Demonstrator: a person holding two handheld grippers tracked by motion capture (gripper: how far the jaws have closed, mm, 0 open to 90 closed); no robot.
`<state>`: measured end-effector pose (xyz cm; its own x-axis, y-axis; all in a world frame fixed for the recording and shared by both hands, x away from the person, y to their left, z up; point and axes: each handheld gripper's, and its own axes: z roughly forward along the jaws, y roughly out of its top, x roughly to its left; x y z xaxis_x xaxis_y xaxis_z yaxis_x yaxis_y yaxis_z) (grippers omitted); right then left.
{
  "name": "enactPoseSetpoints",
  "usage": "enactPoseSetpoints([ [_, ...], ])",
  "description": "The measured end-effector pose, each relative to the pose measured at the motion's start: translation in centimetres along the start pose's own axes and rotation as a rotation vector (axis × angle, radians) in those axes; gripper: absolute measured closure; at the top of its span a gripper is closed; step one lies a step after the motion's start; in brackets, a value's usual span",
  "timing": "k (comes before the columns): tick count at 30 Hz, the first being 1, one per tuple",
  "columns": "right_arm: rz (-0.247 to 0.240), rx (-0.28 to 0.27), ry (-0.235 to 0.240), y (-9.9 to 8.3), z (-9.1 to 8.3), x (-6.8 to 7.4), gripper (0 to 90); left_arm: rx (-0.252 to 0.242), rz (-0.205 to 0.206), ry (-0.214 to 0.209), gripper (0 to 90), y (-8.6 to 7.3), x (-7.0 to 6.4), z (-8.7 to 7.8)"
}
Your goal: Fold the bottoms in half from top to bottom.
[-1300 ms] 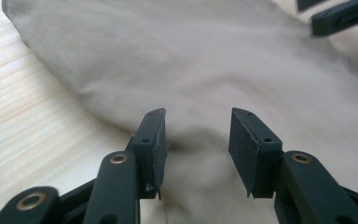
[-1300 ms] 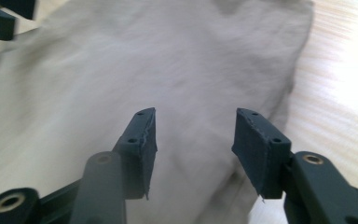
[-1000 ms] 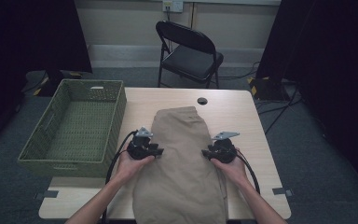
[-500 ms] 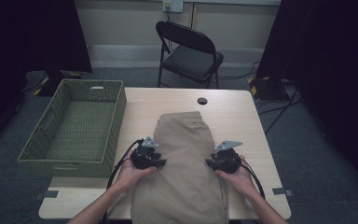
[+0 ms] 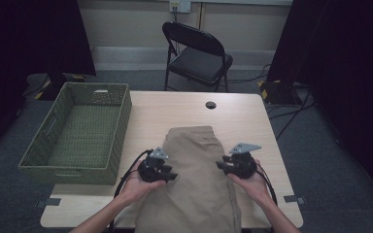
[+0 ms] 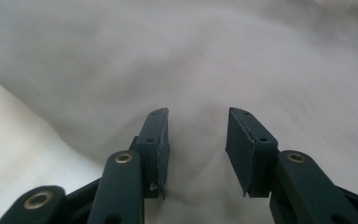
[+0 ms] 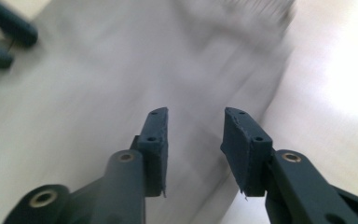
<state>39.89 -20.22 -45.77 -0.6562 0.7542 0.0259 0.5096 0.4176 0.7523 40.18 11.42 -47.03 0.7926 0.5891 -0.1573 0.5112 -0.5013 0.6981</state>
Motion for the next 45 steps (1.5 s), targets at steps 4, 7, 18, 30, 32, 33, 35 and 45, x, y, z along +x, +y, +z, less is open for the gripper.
enactPoseSetpoints([
  [4,0.034,-0.029,-0.057,2.2,2.1,-2.1,69.2,-0.041,-0.038,0.039,59.6,1.6,1.6,1.0],
  [7,0.050,-0.005,-0.071,2.5,4.1,-2.9,74.7,-0.055,-0.063,0.071,60.5,1.7,2.5,1.6],
  [18,-0.057,0.106,-0.035,0.2,4.8,-0.7,76.9,-0.060,-0.048,0.063,59.0,1.4,2.6,1.8],
  [30,0.059,-0.044,-0.029,4.1,3.6,-3.3,51.7,0.007,0.025,0.065,62.3,1.0,1.5,3.4],
  [32,0.075,-0.035,-0.034,4.9,4.6,-3.9,48.3,0.002,0.038,0.068,62.7,0.7,1.4,3.2],
  [33,0.077,-0.037,-0.043,5.1,5.3,-4.0,46.0,0.004,0.030,0.061,62.9,0.6,1.4,3.1],
  [35,0.085,-0.023,-0.051,5.3,6.3,-4.2,42.3,0.013,0.028,0.056,63.5,0.6,1.6,2.9],
  [45,0.100,0.020,-0.037,4.1,9.7,-3.9,32.8,0.003,0.003,0.022,65.6,0.3,2.4,2.5],
])
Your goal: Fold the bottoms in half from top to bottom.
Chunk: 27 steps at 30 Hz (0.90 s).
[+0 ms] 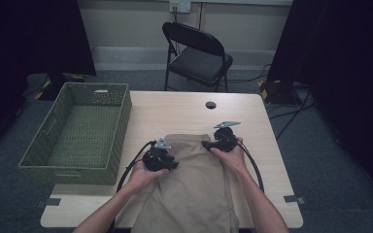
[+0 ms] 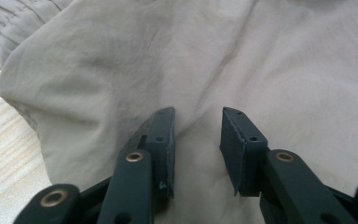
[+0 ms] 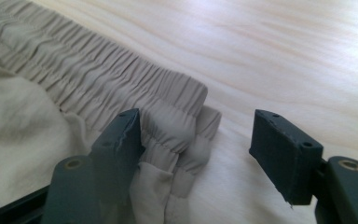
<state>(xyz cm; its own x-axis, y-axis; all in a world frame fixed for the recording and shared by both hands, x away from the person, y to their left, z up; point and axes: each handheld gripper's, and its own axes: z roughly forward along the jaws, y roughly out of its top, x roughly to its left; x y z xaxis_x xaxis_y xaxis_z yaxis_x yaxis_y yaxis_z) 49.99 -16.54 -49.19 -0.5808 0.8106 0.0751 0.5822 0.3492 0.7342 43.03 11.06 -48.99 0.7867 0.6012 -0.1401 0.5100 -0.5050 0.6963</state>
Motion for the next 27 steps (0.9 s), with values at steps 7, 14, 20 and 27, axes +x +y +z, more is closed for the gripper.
enactPoseSetpoints([
  [7,0.044,-0.012,0.026,-0.6,0.3,0.0,36.4,0.002,0.006,0.002,65.5,0.0,0.0,0.0],
  [14,0.038,-0.012,0.109,-0.5,0.4,0.7,55.6,0.001,0.003,0.000,65.8,0.0,0.1,0.0],
  [20,0.017,-0.026,0.070,-0.4,-0.1,1.5,71.8,0.008,-0.010,-0.012,65.7,0.1,0.0,0.0],
  [27,-0.029,-0.020,0.069,-0.7,-0.8,2.6,74.5,0.034,0.004,-0.075,67.1,0.1,-1.0,-0.7],
])
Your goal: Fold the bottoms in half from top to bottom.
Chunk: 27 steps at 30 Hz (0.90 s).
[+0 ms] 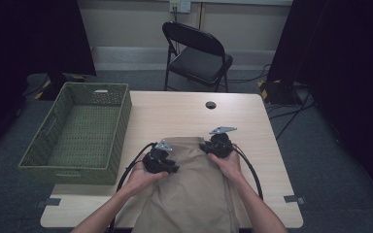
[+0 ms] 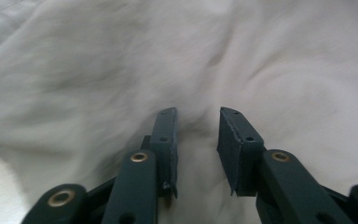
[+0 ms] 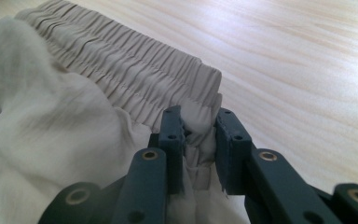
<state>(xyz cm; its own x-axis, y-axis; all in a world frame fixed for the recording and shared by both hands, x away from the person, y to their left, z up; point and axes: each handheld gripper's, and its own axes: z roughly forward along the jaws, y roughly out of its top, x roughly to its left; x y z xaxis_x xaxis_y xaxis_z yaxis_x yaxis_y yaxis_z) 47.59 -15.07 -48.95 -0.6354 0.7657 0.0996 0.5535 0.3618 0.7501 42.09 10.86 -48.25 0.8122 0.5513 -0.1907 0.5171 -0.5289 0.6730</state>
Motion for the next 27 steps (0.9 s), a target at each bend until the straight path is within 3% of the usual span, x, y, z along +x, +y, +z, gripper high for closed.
enactPoseSetpoints([
  [2,-0.017,0.002,-0.002,-0.1,-0.4,0.1,74.6,-0.053,0.013,0.005,65.8,0.4,-0.2,-0.6],
  [3,-0.017,0.002,-0.002,-0.1,-0.4,0.1,74.6,-0.053,0.013,0.005,64.7,0.4,-0.2,-0.6],
  [5,-0.011,-0.019,0.003,-0.6,-1.2,0.1,74.6,-0.122,0.003,0.036,61.5,1.2,0.0,-1.9],
  [7,-0.017,-0.016,0.005,-0.8,-1.4,0.3,74.7,-0.180,-0.035,0.053,61.0,1.4,0.8,-2.7],
  [9,-0.024,-0.014,0.005,-0.8,-1.5,0.3,74.7,-0.187,-0.060,0.088,60.3,1.6,1.7,-3.2],
  [12,-0.035,-0.006,0.004,-0.8,-1.6,0.5,74.6,-0.242,-0.137,0.122,61.2,1.5,3.3,-3.7],
  [13,-0.039,-0.003,0.001,-0.8,-1.7,0.6,74.6,-0.248,-0.145,0.142,61.2,1.4,3.7,-3.7],
  [15,-0.044,0.000,0.002,-0.8,-1.8,0.7,74.6,-0.242,-0.154,0.144,61.3,1.1,4.1,-3.7],
  [17,-0.059,0.011,0.007,-0.9,-1.9,1.1,74.5,-0.208,-0.179,0.149,58.1,0.5,4.9,-3.3],
  [20,-0.071,0.016,0.003,-1.0,-2.0,1.3,74.4,-0.193,-0.235,0.111,53.3,-0.2,5.8,-2.9],
  [27,-0.059,0.008,0.011,-1.4,-2.1,1.2,74.4,-0.158,-0.243,0.082,45.6,-0.3,6.0,-2.0],
])
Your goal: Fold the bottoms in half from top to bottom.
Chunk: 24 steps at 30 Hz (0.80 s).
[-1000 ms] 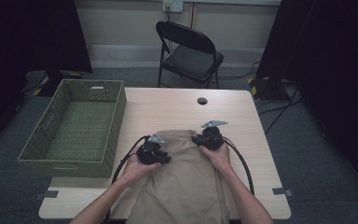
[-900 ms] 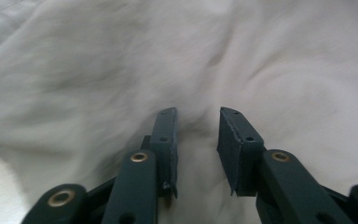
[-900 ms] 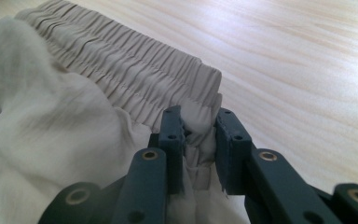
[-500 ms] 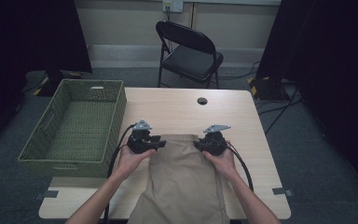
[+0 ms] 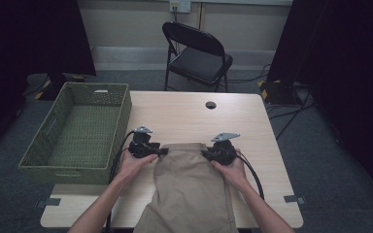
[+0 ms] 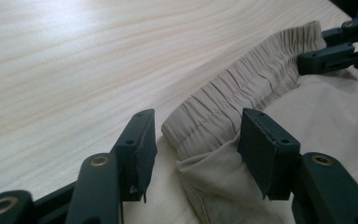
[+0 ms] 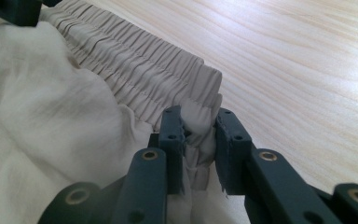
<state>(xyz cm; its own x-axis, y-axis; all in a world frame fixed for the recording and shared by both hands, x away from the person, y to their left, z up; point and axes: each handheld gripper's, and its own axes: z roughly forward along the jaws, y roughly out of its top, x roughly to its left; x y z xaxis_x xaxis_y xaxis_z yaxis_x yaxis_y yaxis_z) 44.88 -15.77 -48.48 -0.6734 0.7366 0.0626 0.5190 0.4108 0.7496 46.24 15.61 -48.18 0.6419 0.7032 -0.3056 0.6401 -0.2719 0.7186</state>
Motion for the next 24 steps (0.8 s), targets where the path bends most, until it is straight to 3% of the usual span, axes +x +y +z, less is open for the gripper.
enactPoseSetpoints([
  [3,0.004,-0.005,-0.002,0.0,0.1,0.0,74.4,0.028,-0.007,-0.023,41.9,0.0,-0.4,0.7],
  [5,0.009,-0.006,-0.001,0.0,0.2,-0.1,74.4,0.042,0.029,0.011,39.3,-0.2,-0.8,1.0],
  [8,0.009,-0.006,-0.002,0.0,0.2,-0.1,74.4,0.067,0.028,0.016,39.1,-0.3,-0.9,1.4],
  [13,0.018,-0.006,0.001,-0.1,0.3,-0.2,74.3,0.073,0.039,0.024,38.8,-0.4,-1.0,1.5],
  [15,0.029,-0.009,0.000,-0.2,0.3,-0.2,74.3,0.044,0.032,0.024,39.1,-0.7,-1.1,1.6],
  [19,0.054,-0.017,0.001,-0.4,0.4,-0.3,74.3,0.052,0.054,0.023,46.3,-0.8,-1.7,1.7],
  [24,0.066,-0.025,0.000,-0.5,0.4,-0.3,74.3,0.031,0.020,0.014,55.8,-0.9,-1.6,1.7],
])
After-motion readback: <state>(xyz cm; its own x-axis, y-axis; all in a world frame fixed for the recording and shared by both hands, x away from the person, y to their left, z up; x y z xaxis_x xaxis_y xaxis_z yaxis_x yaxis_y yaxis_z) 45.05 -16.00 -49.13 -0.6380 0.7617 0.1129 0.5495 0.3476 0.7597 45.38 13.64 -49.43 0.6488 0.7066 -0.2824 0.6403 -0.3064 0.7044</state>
